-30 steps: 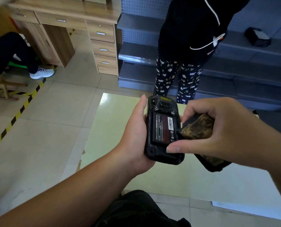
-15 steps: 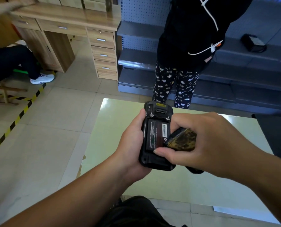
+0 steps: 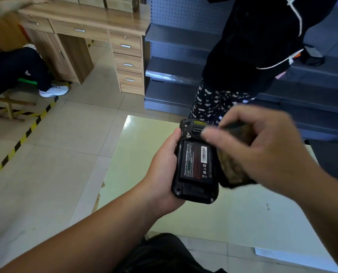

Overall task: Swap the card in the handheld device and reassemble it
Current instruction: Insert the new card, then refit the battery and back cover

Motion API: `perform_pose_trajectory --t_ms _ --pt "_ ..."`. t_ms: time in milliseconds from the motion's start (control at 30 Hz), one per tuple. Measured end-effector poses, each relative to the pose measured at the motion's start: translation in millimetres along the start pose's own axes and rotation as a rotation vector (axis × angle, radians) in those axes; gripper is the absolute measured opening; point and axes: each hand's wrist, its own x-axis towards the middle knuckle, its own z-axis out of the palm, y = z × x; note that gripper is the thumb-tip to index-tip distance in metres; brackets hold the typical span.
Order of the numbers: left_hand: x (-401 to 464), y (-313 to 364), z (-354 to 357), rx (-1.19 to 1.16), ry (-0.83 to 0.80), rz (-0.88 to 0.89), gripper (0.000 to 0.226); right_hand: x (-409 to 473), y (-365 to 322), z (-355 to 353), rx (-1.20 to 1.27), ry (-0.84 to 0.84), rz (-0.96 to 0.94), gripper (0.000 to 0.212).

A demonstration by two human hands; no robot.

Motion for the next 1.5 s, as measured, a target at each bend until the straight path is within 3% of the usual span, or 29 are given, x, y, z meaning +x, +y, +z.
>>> perform_pose_trajectory --t_ms 100,400,700,800,933,1233,1500 --pt "-1.7 -0.8 4.1 -0.029 -0.027 -0.006 0.049 6.3 -8.8 6.0 0.197 0.234 -0.04 0.026" --pt "-6.3 5.4 4.5 -0.071 -0.055 0.046 0.049 -2.7 -18.0 44.9 0.207 0.405 -0.113 0.019" --pt "-2.6 5.9 -1.7 -0.075 -0.063 0.052 0.051 -1.8 -10.5 51.3 0.178 0.361 -0.206 0.025" --pt "-1.9 7.7 -3.7 -0.042 -0.057 0.042 0.052 -1.3 -0.9 54.2 0.205 0.326 -0.165 0.018" --pt "0.4 8.7 -5.1 -0.006 -0.038 0.046 0.053 -4.8 10.0 59.8 0.219 0.333 -0.129 0.026" --pt "7.4 7.0 -10.2 0.096 -0.011 0.066 0.055 -8.0 26.6 79.1 -0.273 0.46 -0.078 0.04" --pt "10.4 0.6 -15.4 0.151 0.026 0.08 0.053 -12.5 36.4 97.7 -0.296 0.418 -0.022 0.033"
